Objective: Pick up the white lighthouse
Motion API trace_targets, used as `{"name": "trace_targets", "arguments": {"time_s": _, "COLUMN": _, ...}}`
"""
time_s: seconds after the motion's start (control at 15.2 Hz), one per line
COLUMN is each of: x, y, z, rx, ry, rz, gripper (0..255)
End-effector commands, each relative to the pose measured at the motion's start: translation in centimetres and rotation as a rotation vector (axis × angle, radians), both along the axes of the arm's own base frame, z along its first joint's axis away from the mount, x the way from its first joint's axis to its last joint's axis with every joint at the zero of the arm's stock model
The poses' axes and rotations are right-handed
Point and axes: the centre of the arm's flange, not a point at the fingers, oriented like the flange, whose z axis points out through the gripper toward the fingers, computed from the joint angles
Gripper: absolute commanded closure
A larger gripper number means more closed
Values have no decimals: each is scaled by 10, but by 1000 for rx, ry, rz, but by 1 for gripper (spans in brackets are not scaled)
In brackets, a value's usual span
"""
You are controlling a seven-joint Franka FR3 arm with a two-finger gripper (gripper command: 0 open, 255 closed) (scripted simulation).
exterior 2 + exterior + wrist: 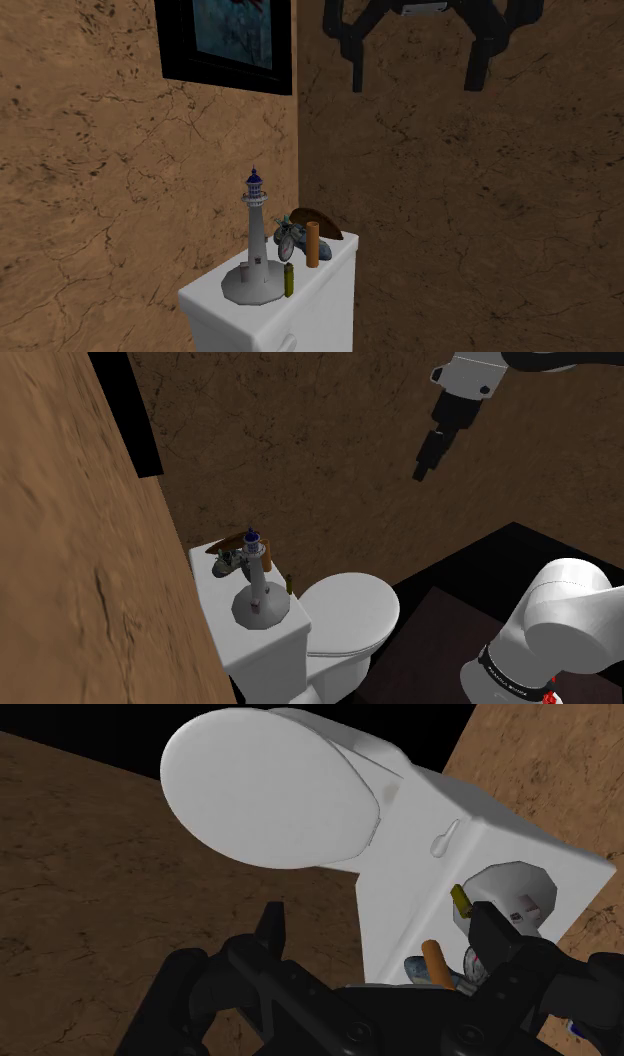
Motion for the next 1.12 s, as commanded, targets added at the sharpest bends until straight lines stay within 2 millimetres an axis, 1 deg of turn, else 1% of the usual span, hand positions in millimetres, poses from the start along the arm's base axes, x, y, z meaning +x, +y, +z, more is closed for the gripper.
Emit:
{"name": "trace_targets", "arguments": {"time_s": 0.0, "x": 0, "y": 0, "z": 0, "rx": 0, "ry": 0, "rz": 0, "gripper": 0}}
{"name": "trace_targets", "arguments": {"time_s": 0.53, "x": 36, "y": 64, "z": -61, "rx": 66, "ry": -88, "rz": -32, "gripper": 0}}
{"name": "trace_targets", "arguments": {"time_s": 1.06, "x": 79, "y": 131, "z": -115, "rx": 132, "ry": -175, "rz": -64, "gripper": 0}}
